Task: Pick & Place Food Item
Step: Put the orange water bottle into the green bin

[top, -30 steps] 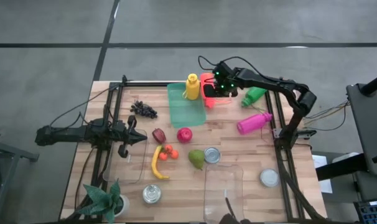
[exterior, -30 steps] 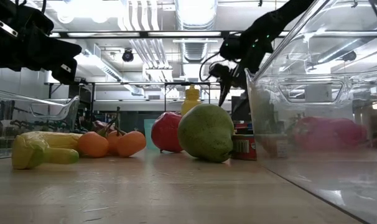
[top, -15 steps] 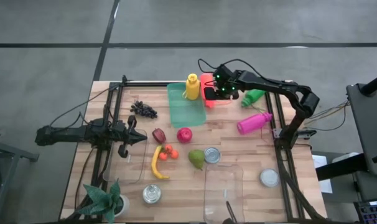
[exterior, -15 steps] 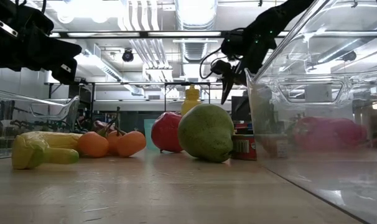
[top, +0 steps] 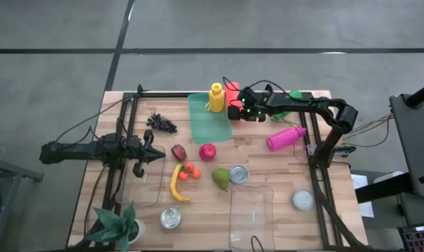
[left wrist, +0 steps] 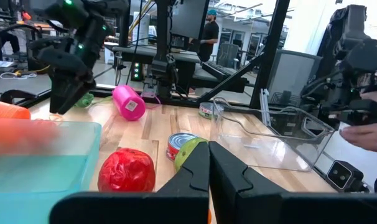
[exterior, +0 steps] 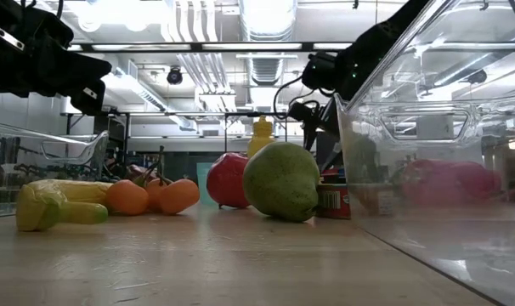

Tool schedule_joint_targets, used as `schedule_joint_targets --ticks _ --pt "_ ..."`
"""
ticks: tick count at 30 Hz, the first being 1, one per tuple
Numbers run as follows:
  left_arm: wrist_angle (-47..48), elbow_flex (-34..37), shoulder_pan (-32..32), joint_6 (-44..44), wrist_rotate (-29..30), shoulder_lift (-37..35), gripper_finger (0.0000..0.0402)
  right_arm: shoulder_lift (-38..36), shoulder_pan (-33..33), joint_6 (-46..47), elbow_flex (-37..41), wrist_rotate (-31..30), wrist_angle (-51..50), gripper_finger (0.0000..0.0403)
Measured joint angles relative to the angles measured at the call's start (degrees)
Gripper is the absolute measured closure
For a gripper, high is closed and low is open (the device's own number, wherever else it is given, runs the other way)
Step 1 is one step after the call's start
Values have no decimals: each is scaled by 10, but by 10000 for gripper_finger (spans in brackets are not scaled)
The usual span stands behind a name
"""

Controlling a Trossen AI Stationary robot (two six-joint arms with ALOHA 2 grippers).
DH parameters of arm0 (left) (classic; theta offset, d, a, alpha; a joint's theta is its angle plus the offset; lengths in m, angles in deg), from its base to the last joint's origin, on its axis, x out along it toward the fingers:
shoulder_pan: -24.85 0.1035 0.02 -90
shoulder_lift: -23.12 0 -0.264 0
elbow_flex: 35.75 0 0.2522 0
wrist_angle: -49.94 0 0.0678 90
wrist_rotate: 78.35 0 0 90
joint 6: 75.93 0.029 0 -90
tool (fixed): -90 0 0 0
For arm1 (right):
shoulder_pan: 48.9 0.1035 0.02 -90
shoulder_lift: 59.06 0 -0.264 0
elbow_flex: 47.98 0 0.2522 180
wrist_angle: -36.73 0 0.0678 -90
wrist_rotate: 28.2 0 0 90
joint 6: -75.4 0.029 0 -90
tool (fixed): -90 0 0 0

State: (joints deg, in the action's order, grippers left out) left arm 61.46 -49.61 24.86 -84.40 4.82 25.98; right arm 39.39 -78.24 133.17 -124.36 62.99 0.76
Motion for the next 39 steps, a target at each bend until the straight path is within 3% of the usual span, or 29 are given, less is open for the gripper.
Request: schedule_joint_targets --ticks 17,39 --pt "0 0 0 0 0 0 401 0 2 23 66 -57 118 181" --pt "0 0 0 0 0 0 401 66 2 13 28 -74 141 182"
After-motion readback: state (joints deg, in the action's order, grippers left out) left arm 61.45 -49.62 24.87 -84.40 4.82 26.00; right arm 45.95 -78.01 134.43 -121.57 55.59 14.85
